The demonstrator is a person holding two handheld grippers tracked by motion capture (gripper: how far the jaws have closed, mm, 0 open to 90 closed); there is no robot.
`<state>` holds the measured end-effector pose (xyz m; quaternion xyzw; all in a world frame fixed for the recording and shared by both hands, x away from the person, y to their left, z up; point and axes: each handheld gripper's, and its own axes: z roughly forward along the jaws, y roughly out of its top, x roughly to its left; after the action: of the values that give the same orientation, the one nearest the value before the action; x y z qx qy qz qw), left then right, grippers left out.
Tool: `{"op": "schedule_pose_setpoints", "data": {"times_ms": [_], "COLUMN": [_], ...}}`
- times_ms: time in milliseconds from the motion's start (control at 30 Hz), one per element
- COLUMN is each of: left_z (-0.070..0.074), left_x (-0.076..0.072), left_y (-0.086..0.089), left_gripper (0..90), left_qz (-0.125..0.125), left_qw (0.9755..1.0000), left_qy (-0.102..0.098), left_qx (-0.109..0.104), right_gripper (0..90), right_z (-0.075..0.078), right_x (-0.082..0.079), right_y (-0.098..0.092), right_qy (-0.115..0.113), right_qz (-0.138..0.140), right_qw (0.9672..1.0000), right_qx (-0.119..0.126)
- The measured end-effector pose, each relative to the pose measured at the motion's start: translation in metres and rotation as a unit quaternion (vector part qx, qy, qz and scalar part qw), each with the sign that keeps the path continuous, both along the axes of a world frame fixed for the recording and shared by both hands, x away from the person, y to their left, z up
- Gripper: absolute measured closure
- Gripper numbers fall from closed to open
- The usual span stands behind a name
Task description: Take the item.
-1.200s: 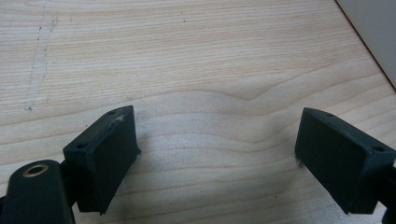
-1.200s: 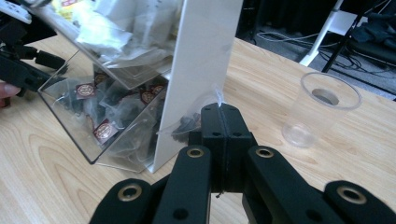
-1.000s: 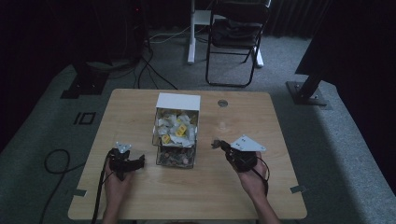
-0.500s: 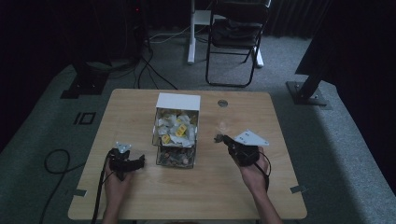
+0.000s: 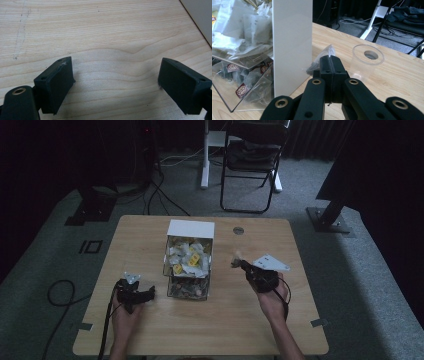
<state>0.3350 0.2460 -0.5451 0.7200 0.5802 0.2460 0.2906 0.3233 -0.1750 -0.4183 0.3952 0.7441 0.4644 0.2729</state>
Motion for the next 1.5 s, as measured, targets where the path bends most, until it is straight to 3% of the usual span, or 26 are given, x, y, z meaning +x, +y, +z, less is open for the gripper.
{"op": "schedule_pose_setpoints", "data": {"times_ms": [1067,1500], "left_z": [0.0,0.0], "left_x": [0.0,0.0], "left_y": [0.0,0.0], "left_gripper": [13.7,13.7], "left_qz": [0.0,0.0], "left_qw": [1.0,1.0], "left_qy": [0.0,0.0], "left_qx": [0.0,0.0], "right_gripper": [90.0,90.0], "right_z": [0.003,0.003], "right_x": [0.041,0.081], "right_y": [-0.001,-0.002], "right_qy": [0.016,0.026], "right_qz": [-0.026,-0.055], "right_qw": [0.9995,0.9982], "right_qx": [0.002,-0.001]}}
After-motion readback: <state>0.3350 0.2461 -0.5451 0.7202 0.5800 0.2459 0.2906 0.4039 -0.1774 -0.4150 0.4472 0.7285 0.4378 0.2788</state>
